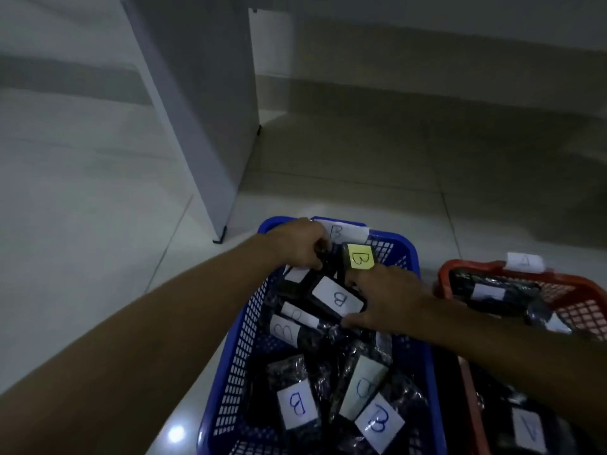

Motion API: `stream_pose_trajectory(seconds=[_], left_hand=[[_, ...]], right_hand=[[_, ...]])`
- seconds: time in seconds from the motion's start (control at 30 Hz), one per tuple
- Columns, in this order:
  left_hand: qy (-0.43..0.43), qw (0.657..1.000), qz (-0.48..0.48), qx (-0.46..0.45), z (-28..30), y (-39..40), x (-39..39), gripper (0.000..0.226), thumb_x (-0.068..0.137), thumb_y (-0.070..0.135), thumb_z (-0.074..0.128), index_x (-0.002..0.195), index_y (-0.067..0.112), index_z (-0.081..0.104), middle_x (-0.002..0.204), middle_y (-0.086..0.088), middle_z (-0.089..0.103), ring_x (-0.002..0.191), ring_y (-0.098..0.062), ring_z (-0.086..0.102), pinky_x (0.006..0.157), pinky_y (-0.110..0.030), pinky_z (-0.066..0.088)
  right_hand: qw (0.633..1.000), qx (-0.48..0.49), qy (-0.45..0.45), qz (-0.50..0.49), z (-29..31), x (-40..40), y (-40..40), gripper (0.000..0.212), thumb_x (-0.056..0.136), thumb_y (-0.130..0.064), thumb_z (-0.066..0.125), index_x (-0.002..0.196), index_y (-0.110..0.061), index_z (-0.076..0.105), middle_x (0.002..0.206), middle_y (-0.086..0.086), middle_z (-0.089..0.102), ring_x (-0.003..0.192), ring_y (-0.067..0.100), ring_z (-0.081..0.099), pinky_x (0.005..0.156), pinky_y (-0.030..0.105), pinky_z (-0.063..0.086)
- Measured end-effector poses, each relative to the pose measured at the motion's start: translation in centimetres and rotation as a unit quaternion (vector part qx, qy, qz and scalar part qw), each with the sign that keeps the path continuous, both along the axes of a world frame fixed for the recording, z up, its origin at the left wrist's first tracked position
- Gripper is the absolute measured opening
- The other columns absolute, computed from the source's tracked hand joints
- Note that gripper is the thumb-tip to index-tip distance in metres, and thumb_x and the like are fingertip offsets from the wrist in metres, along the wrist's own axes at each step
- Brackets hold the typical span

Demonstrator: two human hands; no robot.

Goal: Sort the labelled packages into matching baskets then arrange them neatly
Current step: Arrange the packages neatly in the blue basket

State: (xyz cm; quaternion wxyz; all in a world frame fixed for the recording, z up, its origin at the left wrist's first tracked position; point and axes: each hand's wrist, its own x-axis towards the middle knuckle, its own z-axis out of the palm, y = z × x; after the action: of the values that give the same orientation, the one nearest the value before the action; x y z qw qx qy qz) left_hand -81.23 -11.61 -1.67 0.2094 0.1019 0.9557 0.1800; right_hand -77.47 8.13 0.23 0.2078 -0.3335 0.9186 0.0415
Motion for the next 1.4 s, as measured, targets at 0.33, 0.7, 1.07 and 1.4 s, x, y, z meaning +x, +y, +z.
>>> stream_pose_trajectory(seconds=[0.33, 0.7, 1.07, 1.4], left_hand=[[0.002, 0.996, -0.061, -0.064, 1.0, -2.6, 2.4, 0.053, 0.084, 0.025, 0.069, 0.133, 0.028, 0.051, 0.123, 0.004, 0.057, 0.104, -0.013, 0.052, 0.085, -0.029, 0.045], [0.036, 0.998, 0.038, -0.037, 2.1, -3.9, 4.2, 0.034, 0.088, 0.027, 0.064, 0.122, 0.023, 0.061, 0.110, 0.002, 0.066, 0.099, -0.016, 0.060, 0.087, -0.033, 0.049], [0.061, 0.976, -0.030, -0.205, 0.4, -1.4, 4.8, 0.064, 0.080, 0.053, 0.067, 0.133, 0.019, 0.051, 0.127, -0.005, 0.059, 0.116, -0.022, 0.052, 0.097, -0.035, 0.039], [0.049, 0.988, 0.024, -0.146, 1.0, 0.2, 5.7, 0.079, 0.066, 0.044, 0.078, 0.127, 0.016, 0.036, 0.113, -0.005, 0.060, 0.102, -0.025, 0.057, 0.096, -0.043, 0.042]], right_hand=[[0.974, -0.105, -0.200, -0.012, 2.3, -2.7, -0.5, 0.029, 0.081, -0.032, 0.079, 0.106, -0.030, 0.064, 0.101, -0.015, 0.066, 0.091, 0.004, 0.062, 0.076, 0.019, 0.049], [0.939, -0.133, -0.312, 0.053, 0.3, 2.1, -2.8, 0.016, 0.082, -0.030, 0.079, 0.094, -0.023, 0.072, 0.087, -0.007, 0.074, 0.079, 0.008, 0.069, 0.080, 0.036, 0.059], [0.993, -0.023, 0.088, -0.076, 0.1, -3.7, 0.4, 0.056, 0.081, -0.040, 0.072, 0.129, -0.023, 0.049, 0.125, 0.002, 0.050, 0.103, 0.023, 0.057, 0.071, 0.032, 0.045], [0.992, -0.053, 0.093, -0.073, -1.4, -2.4, 0.3, 0.055, 0.087, -0.027, 0.069, 0.135, -0.017, 0.045, 0.138, 0.006, 0.033, 0.101, 0.025, 0.058, 0.073, 0.040, 0.056]])
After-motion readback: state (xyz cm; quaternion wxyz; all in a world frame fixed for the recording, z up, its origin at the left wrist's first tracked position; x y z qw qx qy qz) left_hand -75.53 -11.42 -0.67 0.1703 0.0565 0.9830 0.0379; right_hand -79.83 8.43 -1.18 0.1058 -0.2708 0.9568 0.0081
